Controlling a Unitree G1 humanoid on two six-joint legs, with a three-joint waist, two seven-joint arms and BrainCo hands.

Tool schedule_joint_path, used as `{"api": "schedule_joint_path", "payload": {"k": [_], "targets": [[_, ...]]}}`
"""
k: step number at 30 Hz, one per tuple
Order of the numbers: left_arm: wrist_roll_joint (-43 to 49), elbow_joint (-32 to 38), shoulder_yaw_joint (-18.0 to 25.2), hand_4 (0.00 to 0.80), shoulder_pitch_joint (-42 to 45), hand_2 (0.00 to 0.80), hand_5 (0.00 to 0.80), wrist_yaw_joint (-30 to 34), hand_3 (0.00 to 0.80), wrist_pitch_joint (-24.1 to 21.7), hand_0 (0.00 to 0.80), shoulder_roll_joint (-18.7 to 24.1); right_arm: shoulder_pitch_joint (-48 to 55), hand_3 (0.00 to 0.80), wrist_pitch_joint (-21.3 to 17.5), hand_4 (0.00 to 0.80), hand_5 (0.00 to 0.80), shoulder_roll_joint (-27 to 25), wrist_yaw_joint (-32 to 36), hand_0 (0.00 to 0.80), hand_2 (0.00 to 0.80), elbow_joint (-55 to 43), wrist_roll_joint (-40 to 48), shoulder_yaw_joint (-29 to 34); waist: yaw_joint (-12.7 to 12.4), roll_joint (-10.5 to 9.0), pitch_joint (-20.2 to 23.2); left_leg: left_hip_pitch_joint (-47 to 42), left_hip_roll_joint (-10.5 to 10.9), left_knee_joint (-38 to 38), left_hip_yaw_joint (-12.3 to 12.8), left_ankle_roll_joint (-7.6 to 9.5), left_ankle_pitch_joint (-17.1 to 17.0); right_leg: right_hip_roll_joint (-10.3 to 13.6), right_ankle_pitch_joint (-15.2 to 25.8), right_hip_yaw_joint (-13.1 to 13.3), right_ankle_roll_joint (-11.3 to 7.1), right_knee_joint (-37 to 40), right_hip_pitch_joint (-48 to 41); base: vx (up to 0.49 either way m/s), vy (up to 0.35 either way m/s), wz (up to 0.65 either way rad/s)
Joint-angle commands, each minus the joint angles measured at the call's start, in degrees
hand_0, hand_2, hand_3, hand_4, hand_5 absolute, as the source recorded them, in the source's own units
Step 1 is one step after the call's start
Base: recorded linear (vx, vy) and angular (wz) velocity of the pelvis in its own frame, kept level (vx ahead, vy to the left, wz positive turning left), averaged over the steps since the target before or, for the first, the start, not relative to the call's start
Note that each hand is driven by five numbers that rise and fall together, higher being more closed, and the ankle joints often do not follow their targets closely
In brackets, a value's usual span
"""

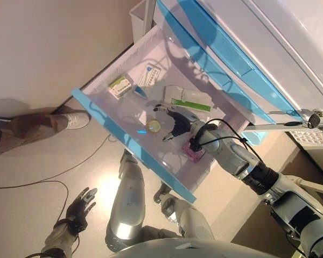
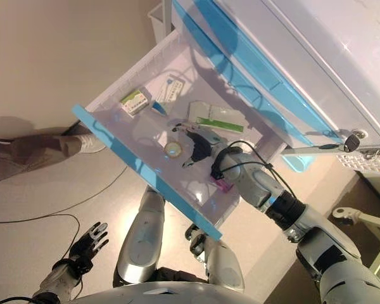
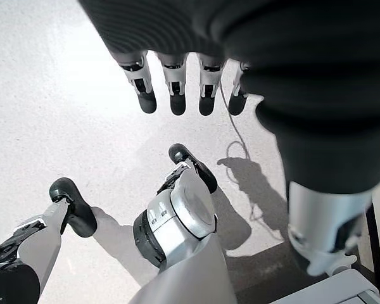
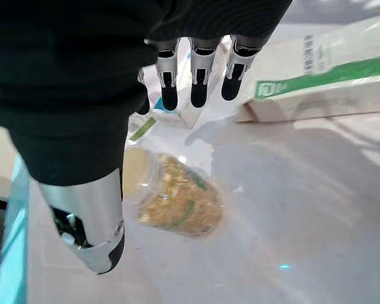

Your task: Open the drawer and pick up the medicine

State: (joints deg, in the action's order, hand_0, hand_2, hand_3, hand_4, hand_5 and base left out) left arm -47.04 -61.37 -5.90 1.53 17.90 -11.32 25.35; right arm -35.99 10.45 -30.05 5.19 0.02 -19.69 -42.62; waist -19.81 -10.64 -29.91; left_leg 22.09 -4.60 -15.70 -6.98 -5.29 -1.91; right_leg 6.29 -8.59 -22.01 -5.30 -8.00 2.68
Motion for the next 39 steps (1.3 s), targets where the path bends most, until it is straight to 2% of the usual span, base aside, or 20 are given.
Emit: {"api": "schedule_joint_path", "payload": {"k": [1, 20, 39], "targets": [[3.22, 0.96, -0.86, 0.0, 2.5, 0.0, 0.0, -0.44, 0.0, 0.87, 0.0, -0.67, -1.27, 0.0, -3.05, 0.0, 0.0, -0.34, -0.53, 0.0, 0.0, -3.37, -1.0, -0.47, -1.19, 0.01, 0.12, -0.34, 3.73, -1.33, -1.36, 3.67, 5.09, 2.02, 7.19, 2.2, -0.95, -2.09, 4.17, -0.011, 0.002, 0.06], [3.45, -0.29, -0.74, 0.0, 1.04, 0.0, 0.0, -0.7, 0.0, 0.79, 0.0, -0.46, -2.76, 0.0, -4.5, 0.0, 0.0, 2.52, 1.78, 0.0, 0.0, -1.49, -3.78, -4.08, -2.1, -0.77, 0.12, 0.87, 3.82, -1.64, -2.51, 3.65, 5.29, 1.92, 7.41, 1.54, -1.11, -2.58, 5.53, -0.001, 0.0, 0.02], [3.4, -0.19, -0.86, 0.0, 1.29, 0.0, 0.0, -1.15, 0.0, 0.62, 0.0, -0.66, -1.52, 0.0, -2.42, 0.0, 0.0, 3.11, -4.18, 0.0, 0.0, 1.01, -6.39, -3.23, -1.38, -1.14, 0.12, 1.49, 3.83, -2.59, -2.56, 3.76, 6.04, 1.83, 7.76, 2.13, -1.33, -2.85, 6.49, 0.0, -0.001, 0.0]]}}
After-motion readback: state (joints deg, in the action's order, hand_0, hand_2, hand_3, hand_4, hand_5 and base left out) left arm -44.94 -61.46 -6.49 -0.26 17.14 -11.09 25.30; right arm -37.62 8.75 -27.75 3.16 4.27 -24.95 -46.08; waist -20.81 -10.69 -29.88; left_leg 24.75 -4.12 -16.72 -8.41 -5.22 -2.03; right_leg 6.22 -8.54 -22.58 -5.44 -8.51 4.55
